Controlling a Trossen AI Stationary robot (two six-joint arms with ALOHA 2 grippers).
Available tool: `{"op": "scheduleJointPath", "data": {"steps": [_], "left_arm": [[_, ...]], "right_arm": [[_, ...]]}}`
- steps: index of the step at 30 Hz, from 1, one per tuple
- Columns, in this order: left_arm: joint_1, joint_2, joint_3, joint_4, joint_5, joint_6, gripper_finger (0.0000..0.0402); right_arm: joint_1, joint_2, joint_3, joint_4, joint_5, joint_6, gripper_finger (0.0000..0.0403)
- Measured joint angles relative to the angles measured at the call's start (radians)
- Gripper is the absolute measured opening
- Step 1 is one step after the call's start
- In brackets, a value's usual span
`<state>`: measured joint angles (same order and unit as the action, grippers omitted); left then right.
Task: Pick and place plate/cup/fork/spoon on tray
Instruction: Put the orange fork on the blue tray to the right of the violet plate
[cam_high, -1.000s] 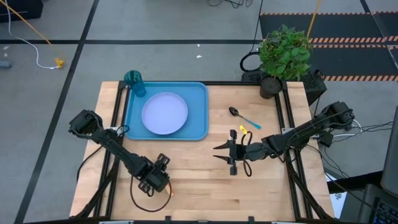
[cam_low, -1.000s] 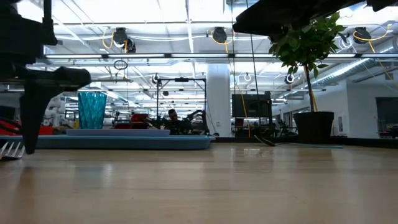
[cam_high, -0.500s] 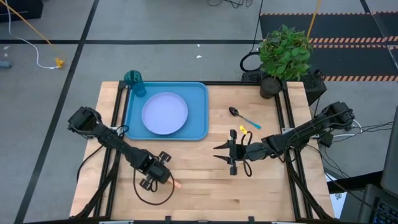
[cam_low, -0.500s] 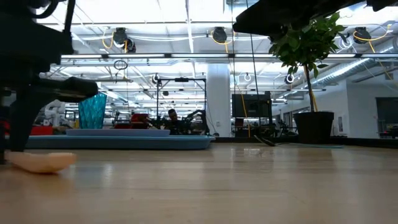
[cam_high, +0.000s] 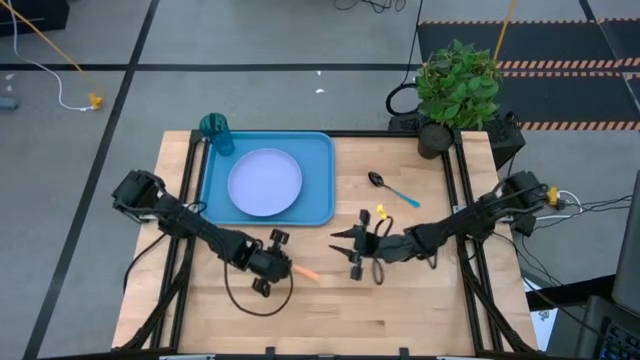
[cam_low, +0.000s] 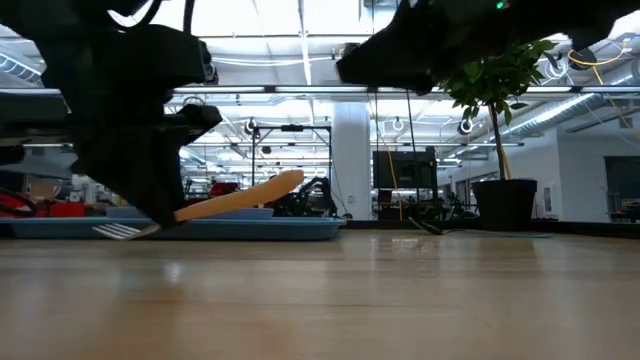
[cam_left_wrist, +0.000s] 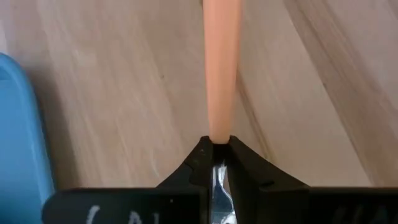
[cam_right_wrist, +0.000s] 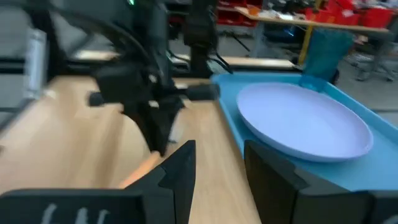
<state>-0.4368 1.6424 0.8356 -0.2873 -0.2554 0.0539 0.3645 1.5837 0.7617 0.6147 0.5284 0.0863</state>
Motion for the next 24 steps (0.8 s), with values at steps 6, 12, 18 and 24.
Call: {"op": "scheduleJointPath", "data": {"steps": [6, 12, 18, 24], "left_arm": [[0.056, 0.000, 0.000, 0.027, -0.018, -0.006, 0.0030], [0.093, -0.001, 0.001, 0.038, -0.029, -0.006, 0.0033], [0.112, -0.002, 0.001, 0.072, -0.037, -0.006, 0.0034], [0.122, -0.002, 0.002, 0.084, -0.045, -0.006, 0.0034]], "right_arm": [[0.002, 0.142, 0.174, -0.148, -0.006, 0.007, 0.0130], [-0.004, 0.245, 0.345, -0.359, -0.012, 0.069, 0.0130], [-0.034, 0.271, 0.385, -0.414, -0.089, 0.196, 0.0130], [-0.049, 0.271, 0.384, -0.508, -0.119, 0.220, 0.0146]]}}
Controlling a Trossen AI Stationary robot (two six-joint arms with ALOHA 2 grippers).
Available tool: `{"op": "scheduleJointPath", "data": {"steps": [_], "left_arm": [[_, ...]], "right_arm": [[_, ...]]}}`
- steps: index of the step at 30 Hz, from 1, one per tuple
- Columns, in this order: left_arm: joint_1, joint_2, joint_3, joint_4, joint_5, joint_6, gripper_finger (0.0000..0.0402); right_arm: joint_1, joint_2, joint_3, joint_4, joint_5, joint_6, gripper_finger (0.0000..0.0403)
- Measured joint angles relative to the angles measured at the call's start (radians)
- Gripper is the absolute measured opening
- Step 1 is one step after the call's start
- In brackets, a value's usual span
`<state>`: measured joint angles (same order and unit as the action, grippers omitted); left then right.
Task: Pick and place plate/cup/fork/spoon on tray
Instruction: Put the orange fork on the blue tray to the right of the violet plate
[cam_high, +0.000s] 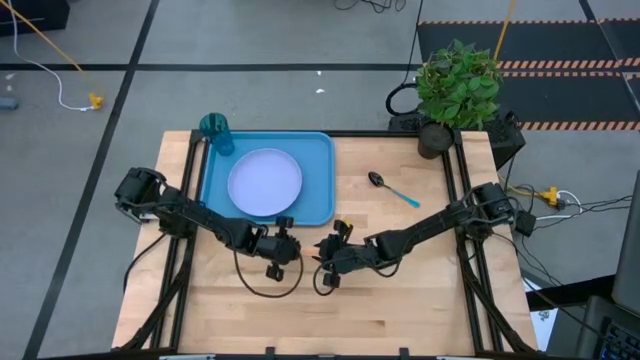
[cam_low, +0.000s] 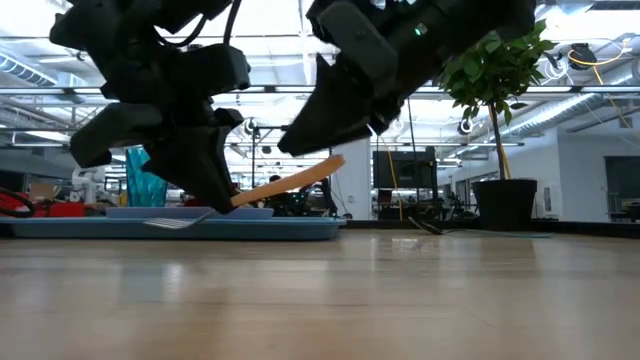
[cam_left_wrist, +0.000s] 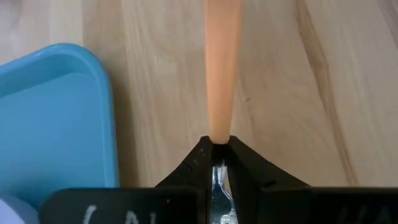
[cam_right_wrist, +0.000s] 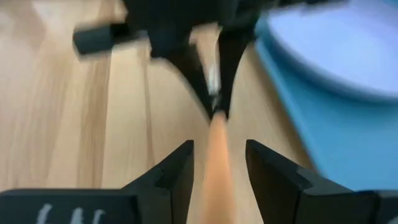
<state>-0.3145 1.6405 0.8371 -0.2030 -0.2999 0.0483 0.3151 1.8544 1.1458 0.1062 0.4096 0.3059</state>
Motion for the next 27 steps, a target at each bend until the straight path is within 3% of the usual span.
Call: {"op": "scheduleJointPath", "data": {"steps": [8, 12, 16, 27], "left_arm": [[0.013, 0.000, 0.000, 0.039, -0.013, 0.023, 0.0035], [0.013, 0.000, 0.000, 0.043, -0.017, 0.041, 0.0035], [0.013, 0.000, 0.000, 0.044, -0.017, 0.044, 0.0035], [0.014, 0.000, 0.000, 0.047, -0.020, 0.046, 0.0035]], "right_arm": [[-0.025, 0.000, -0.023, -0.009, -0.015, -0.035, 0.0215], [-0.038, 0.000, -0.051, -0.007, -0.021, -0.058, 0.0224], [-0.037, 0.000, -0.055, 0.000, -0.018, -0.087, 0.0197], [-0.036, 0.000, -0.056, -0.006, -0.027, -0.116, 0.0066]]}}
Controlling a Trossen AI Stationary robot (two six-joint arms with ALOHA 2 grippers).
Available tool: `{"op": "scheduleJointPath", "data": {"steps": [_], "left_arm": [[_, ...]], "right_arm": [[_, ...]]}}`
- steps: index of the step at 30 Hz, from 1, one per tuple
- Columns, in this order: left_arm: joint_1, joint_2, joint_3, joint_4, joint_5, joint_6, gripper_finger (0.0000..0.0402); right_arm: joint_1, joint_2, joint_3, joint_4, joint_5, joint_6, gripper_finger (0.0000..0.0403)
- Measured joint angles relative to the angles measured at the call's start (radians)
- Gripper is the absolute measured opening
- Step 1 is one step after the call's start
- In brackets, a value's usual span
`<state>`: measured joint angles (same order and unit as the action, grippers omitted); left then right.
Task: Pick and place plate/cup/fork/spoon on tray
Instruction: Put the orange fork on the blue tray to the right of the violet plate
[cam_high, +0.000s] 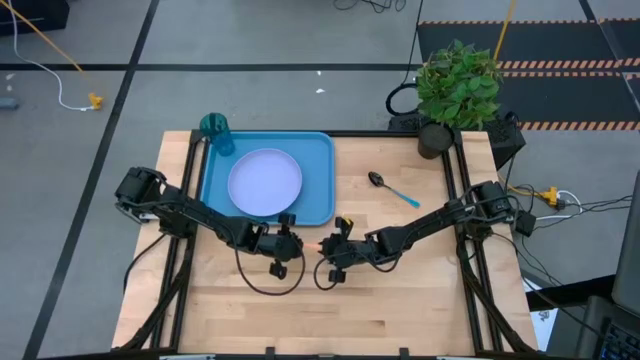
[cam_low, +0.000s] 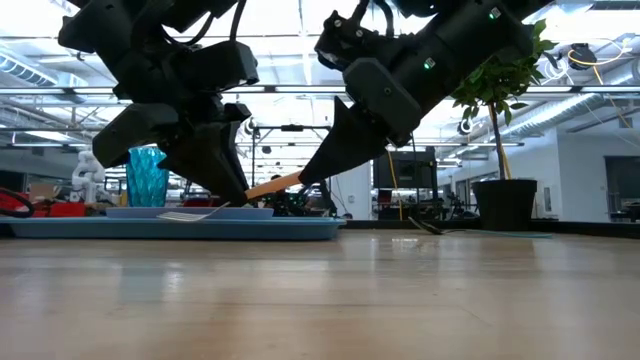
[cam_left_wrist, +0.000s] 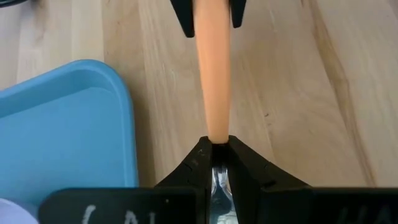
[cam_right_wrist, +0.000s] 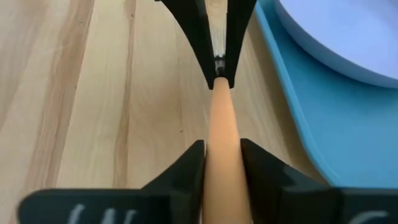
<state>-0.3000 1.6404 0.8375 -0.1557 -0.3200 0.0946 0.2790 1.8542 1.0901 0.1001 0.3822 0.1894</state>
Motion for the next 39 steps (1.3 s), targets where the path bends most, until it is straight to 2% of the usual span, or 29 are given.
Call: {"op": "scheduleJointPath", "data": {"steps": [8, 15, 23, 30, 36, 39], "left_arm": [[-0.001, 0.000, 0.000, 0.002, 0.003, -0.049, 0.0044], [-0.005, -0.005, 0.047, -0.038, -0.021, -0.063, 0.0113], [-0.025, -0.096, 0.219, -0.315, -0.110, -0.049, 0.0173], [-0.037, -0.231, 0.256, -0.499, -0.227, -0.125, 0.0171], [-0.033, -0.332, 0.257, -0.570, -0.295, -0.151, 0.0148], [-0.031, -0.367, 0.257, -0.588, -0.304, -0.167, 0.0137]], "right_arm": [[0.000, 0.000, 0.000, 0.000, 0.003, -0.001, 0.0066], [-0.003, -0.002, 0.000, 0.000, 0.022, 0.019, 0.0063], [-0.003, -0.039, -0.001, -0.002, 0.093, 0.102, 0.0063], [-0.026, -0.072, -0.001, -0.021, 0.210, 0.124, 0.0064], [-0.064, -0.071, -0.003, 0.010, 0.207, 0.169, 0.0067], [-0.074, -0.071, -0.015, 0.071, 0.117, 0.160, 0.0068]]}}
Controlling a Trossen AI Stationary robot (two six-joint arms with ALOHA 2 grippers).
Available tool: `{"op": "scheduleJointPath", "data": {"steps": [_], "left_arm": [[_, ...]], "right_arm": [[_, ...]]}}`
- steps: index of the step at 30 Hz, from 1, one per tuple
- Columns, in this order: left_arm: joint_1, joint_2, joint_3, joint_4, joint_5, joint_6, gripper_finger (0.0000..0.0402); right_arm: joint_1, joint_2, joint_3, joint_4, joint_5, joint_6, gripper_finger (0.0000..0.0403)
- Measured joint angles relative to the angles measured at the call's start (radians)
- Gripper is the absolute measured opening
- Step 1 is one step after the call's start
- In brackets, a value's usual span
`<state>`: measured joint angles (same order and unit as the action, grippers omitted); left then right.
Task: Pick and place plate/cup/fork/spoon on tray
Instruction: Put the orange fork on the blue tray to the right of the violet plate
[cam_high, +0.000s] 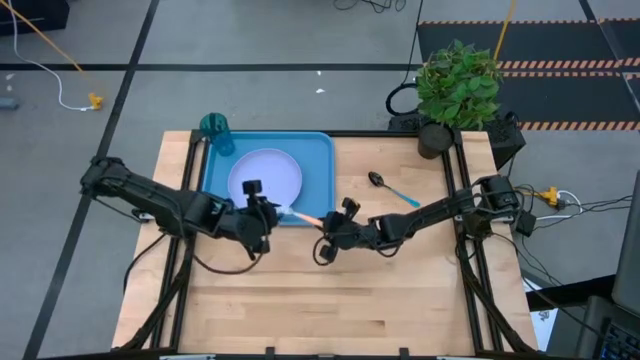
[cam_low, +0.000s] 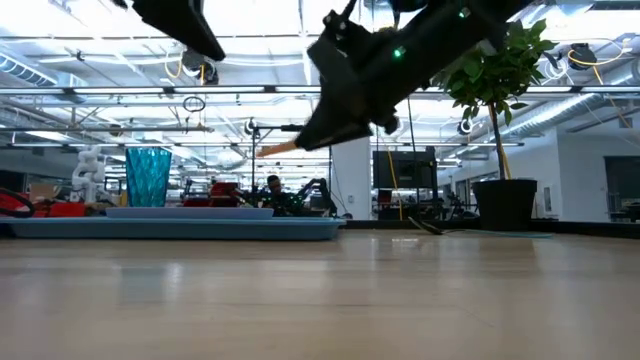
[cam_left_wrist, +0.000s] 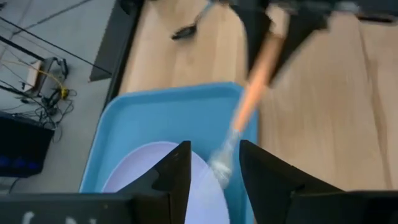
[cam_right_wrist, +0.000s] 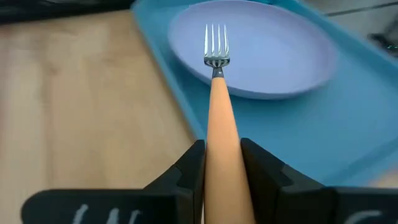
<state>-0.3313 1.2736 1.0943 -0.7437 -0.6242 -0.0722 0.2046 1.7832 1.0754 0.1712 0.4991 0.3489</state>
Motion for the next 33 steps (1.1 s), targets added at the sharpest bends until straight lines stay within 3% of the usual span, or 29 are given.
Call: {"op": "scheduleJointPath", "data": {"steps": [3, 5, 11, 21, 27, 33], "left_arm": [[0.000, -0.017, 0.000, -0.003, -0.005, -0.012, 0.0130], [0.000, -0.022, 0.000, -0.001, -0.006, -0.017, 0.0127], [0.005, -0.027, 0.000, -0.017, -0.005, -0.047, 0.0127], [0.006, -0.026, 0.000, -0.077, -0.047, -0.092, 0.0127], [0.022, -0.043, -0.007, -0.254, -0.225, -0.155, 0.0127], [0.068, -0.128, -0.033, -0.270, -0.252, -0.171, 0.0127]], "right_arm": [[-0.002, 0.000, -0.007, 0.074, -0.115, -0.044, 0.0068], [-0.001, 0.000, -0.014, 0.103, -0.130, -0.064, 0.0068], [-0.018, 0.000, -0.016, 0.110, 0.086, 0.003, 0.0069], [-0.074, 0.001, -0.016, 0.109, 0.290, 0.051, 0.0069], [-0.135, 0.012, -0.016, 0.106, 0.313, 0.134, 0.0065], [-0.159, 0.034, -0.016, 0.093, 0.312, 0.191, 0.0067]]}}
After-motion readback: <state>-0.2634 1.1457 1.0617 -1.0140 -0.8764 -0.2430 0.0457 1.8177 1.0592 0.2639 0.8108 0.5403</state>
